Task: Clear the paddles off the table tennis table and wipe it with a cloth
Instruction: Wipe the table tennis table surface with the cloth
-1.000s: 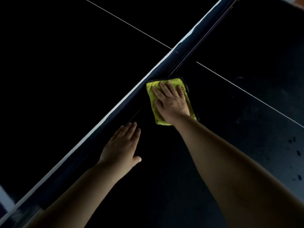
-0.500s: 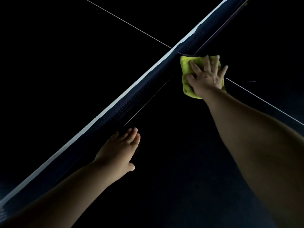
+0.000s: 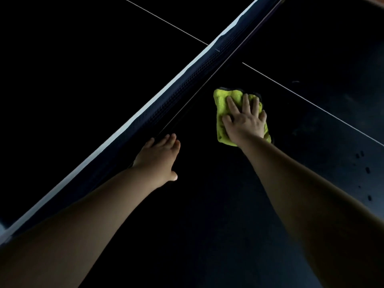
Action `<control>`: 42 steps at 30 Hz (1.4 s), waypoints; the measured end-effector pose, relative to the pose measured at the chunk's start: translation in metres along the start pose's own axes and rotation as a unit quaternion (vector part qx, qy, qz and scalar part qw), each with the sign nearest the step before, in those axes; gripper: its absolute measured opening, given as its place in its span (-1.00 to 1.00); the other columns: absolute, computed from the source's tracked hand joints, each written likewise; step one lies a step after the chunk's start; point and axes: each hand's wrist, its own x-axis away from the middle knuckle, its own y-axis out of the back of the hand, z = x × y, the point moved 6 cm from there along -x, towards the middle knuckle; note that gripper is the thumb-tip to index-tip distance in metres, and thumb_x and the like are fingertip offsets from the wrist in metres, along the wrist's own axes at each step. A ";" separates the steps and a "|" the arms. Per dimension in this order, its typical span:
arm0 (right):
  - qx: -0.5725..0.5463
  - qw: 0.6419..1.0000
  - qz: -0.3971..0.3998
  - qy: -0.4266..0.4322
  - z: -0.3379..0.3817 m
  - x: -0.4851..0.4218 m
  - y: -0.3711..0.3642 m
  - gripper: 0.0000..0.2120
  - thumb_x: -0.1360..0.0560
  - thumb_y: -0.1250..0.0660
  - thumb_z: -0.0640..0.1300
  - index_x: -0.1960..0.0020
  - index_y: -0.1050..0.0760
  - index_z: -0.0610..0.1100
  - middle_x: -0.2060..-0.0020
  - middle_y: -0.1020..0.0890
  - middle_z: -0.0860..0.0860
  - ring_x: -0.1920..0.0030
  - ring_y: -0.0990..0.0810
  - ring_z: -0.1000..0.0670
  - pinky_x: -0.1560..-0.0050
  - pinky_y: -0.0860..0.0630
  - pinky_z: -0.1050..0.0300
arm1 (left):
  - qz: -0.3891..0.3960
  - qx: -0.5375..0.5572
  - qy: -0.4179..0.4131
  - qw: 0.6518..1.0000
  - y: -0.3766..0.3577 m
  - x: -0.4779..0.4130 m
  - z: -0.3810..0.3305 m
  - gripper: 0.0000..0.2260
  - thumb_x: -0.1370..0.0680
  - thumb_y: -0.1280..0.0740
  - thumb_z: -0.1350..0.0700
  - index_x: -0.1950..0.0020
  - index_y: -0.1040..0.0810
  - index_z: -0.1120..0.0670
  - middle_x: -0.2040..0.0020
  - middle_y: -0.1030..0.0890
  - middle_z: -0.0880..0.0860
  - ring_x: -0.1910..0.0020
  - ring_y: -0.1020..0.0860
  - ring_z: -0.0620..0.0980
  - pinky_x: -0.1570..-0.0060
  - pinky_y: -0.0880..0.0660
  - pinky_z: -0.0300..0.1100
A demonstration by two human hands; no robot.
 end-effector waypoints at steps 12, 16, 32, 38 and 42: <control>0.013 0.998 0.018 0.053 0.094 0.217 -0.050 -0.25 -0.47 0.00 0.44 -0.56 0.16 0.24 -0.58 0.19 -0.04 -0.55 0.30 -0.15 -0.50 0.22 -0.24 | -0.214 0.133 0.022 0.967 -0.059 0.144 0.035 -0.47 -0.58 -0.22 -0.03 -0.51 -0.19 0.06 -0.53 -0.16 0.00 -0.49 -0.13 0.02 -0.37 -0.17 -0.08; 0.002 0.996 0.029 0.080 0.132 0.281 -0.068 -0.28 -0.50 -0.02 0.37 -0.57 0.17 0.22 -0.58 0.20 -0.05 -0.54 0.32 -0.17 -0.50 0.25 -0.25 | -0.235 0.152 0.028 0.960 -0.101 0.205 0.055 -0.53 -0.47 -0.41 0.09 -0.34 -0.45 0.17 -0.36 -0.45 0.13 -0.33 -0.41 0.15 -0.16 -0.43 0.06; 0.030 0.949 0.063 0.306 0.121 0.423 -0.102 -0.37 -0.50 -0.05 0.18 -0.55 0.00 0.25 -0.59 -0.01 0.01 -0.57 0.11 -0.11 -0.50 0.08 -0.21 | -0.245 0.199 0.041 0.948 -0.114 0.245 0.001 -0.50 -0.43 -0.44 0.14 -0.34 -0.45 0.18 -0.36 -0.46 0.14 -0.31 -0.43 0.17 -0.18 -0.40 0.12; 0.048 0.962 0.066 0.260 0.039 0.324 -0.072 -0.35 -0.48 0.00 0.23 -0.55 0.05 0.26 -0.58 0.13 0.06 -0.57 0.24 -0.08 -0.53 0.22 -0.13 | -0.224 0.191 0.038 0.955 -0.083 0.188 -0.045 -0.44 -0.40 -0.48 0.07 -0.36 -0.44 0.15 -0.37 -0.44 0.11 -0.34 -0.39 0.14 -0.23 -0.35 0.11; 0.021 0.973 0.011 0.230 -0.008 0.245 -0.051 -0.34 -0.46 -0.08 0.21 -0.54 -0.10 0.21 -0.58 -0.07 0.02 -0.58 0.06 -0.11 -0.53 0.04 -0.19 | -0.164 0.159 0.032 0.973 -0.053 0.134 -0.094 -0.23 -0.46 -0.35 -0.14 -0.54 -0.08 0.10 -0.53 -0.14 0.06 -0.50 -0.10 0.04 -0.42 -0.05 -0.02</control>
